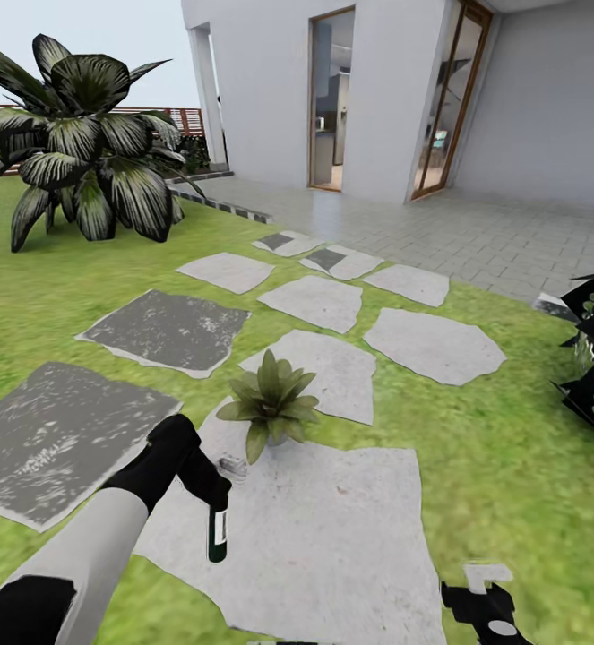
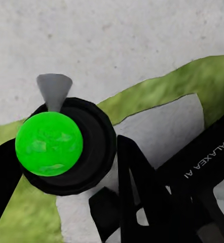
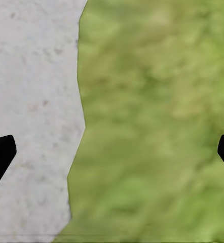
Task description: Pick up the pesticide atomizer in the garden and spray insectifuge to fully cover both potted plants in the garden.
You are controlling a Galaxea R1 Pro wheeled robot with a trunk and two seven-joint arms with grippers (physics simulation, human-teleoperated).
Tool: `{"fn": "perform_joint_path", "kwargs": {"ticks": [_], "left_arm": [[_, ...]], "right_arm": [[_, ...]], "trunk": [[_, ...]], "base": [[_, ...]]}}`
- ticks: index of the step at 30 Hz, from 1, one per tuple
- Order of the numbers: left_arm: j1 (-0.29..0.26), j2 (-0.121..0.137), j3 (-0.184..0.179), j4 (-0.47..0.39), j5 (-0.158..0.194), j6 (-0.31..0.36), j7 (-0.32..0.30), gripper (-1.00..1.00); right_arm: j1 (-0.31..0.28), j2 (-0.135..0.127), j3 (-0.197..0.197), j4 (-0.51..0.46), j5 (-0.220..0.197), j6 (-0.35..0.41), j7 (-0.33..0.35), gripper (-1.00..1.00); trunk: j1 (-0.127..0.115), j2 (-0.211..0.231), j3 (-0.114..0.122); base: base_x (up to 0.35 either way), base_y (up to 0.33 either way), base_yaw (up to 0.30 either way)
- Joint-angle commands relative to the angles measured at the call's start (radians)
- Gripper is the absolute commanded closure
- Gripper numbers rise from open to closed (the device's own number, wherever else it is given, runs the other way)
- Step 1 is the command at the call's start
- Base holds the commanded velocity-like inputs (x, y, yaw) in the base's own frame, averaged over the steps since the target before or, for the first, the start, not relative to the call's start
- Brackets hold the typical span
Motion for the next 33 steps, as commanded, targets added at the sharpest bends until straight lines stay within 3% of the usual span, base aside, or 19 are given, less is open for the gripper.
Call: {"fn": "perform_joint_path", "kwargs": {"ticks": [1, 9, 20, 33], "left_arm": [[0.001, -0.001, -0.003, -0.004, -0.009, 0.012, -0.010, 1.00], [0.010, -0.004, -0.004, -0.007, -0.011, 0.015, -0.009, 1.00], [0.003, -0.003, -0.005, -0.007, -0.013, 0.017, -0.008, 1.00], [0.001, -0.004, -0.017, -0.005, -0.011, 0.018, -0.007, 1.00]], "right_arm": [[0.003, 0.000, -0.007, 0.001, 0.009, -0.005, -0.004, -1.00], [0.006, 0.001, -0.007, 0.001, 0.008, -0.008, -0.004, -1.00], [0.006, 0.001, -0.007, 0.002, 0.008, -0.009, -0.004, -1.00], [0.006, 0.001, -0.007, 0.001, 0.008, -0.009, -0.004, -1.00]], "trunk": [[0.000, 0.000, -0.001], [0.000, 0.000, -0.001], [0.000, 0.000, -0.001], [0.000, 0.000, -0.001]], "base": [[0.279, -0.197, 0.000], [0.245, -0.232, 0.028], [0.123, -0.263, 0.237], [0.219, -0.127, 0.012]]}}
